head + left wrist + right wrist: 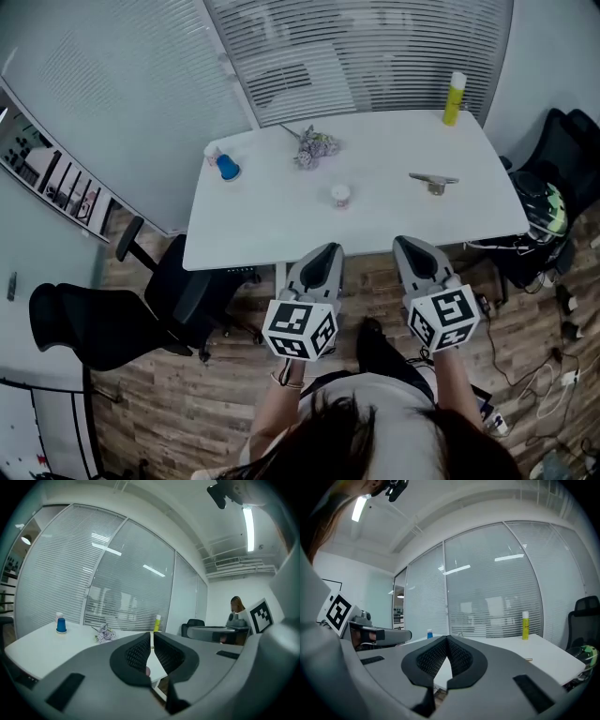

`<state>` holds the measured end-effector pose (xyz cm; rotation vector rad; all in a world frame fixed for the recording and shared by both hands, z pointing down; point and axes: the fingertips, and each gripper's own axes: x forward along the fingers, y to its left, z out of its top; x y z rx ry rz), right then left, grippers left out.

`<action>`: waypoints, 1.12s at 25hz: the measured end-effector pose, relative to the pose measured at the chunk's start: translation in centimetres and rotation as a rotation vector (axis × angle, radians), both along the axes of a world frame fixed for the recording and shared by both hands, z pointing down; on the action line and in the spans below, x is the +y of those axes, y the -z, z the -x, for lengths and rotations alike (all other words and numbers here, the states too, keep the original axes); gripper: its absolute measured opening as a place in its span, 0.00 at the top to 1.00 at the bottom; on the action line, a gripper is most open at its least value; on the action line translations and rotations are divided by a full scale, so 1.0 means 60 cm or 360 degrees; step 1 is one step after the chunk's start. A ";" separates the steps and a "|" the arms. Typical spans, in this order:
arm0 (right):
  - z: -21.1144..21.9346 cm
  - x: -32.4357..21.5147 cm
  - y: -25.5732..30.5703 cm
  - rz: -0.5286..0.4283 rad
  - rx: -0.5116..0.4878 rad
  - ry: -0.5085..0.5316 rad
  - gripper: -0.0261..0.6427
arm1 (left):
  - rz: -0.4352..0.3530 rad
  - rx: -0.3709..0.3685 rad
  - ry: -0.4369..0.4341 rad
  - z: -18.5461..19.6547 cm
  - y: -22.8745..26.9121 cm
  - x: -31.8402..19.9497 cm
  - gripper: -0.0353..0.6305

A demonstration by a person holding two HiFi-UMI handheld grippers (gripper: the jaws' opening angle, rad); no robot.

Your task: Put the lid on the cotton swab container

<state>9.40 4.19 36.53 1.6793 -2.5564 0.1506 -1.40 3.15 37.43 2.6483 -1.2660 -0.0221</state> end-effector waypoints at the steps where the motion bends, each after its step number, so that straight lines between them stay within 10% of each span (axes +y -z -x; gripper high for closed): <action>1: -0.003 -0.010 0.000 -0.0005 0.0001 0.0003 0.92 | 0.0004 -0.0001 0.0005 -0.003 -0.002 -0.010 0.91; 28: -0.073 -0.278 -0.045 0.0092 0.0009 0.0258 0.91 | 0.0205 -0.0084 0.0307 -0.059 -0.160 -0.255 0.64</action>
